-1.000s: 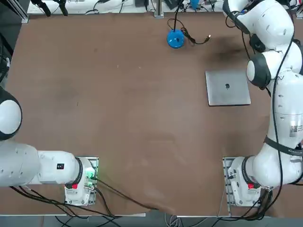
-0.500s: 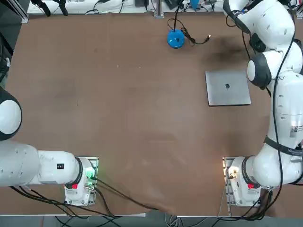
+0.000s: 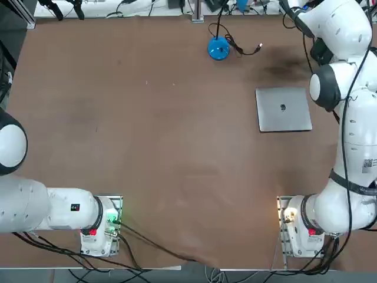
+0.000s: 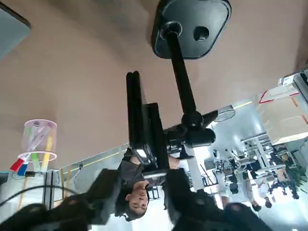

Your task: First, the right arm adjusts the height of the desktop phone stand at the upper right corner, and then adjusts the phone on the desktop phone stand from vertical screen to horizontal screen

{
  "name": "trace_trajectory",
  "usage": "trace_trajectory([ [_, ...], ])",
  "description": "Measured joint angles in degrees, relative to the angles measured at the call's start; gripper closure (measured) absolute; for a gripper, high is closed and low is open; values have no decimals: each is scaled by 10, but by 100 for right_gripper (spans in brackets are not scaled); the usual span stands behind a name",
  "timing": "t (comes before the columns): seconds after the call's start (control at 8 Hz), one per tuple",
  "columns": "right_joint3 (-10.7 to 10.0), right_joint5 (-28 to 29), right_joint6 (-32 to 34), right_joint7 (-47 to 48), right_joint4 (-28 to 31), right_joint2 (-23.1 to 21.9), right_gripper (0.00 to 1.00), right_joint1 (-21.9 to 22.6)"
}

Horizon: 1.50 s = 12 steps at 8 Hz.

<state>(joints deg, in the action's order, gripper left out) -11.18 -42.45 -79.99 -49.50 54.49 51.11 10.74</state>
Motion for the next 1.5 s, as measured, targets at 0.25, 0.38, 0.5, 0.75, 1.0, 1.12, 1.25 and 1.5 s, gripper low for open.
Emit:
trace_trajectory([
  [0.25,-1,23,0,0,-1,-9,0,0],
  [0.38,-4,48,1,4,-3,-20,0,0],
  [0.5,-7,75,3,17,-6,-36,0,-1],
  [0.75,-8,139,19,77,-8,-88,0,-2],
  [1.0,-8,220,40,144,-5,-137,0,-3],
  [1.12,-8,254,43,166,4,-158,0,-4],
  [1.25,-8,284,43,186,19,-179,0,-8],
  [1.5,-8,327,39,223,61,-222,0,-10],
])
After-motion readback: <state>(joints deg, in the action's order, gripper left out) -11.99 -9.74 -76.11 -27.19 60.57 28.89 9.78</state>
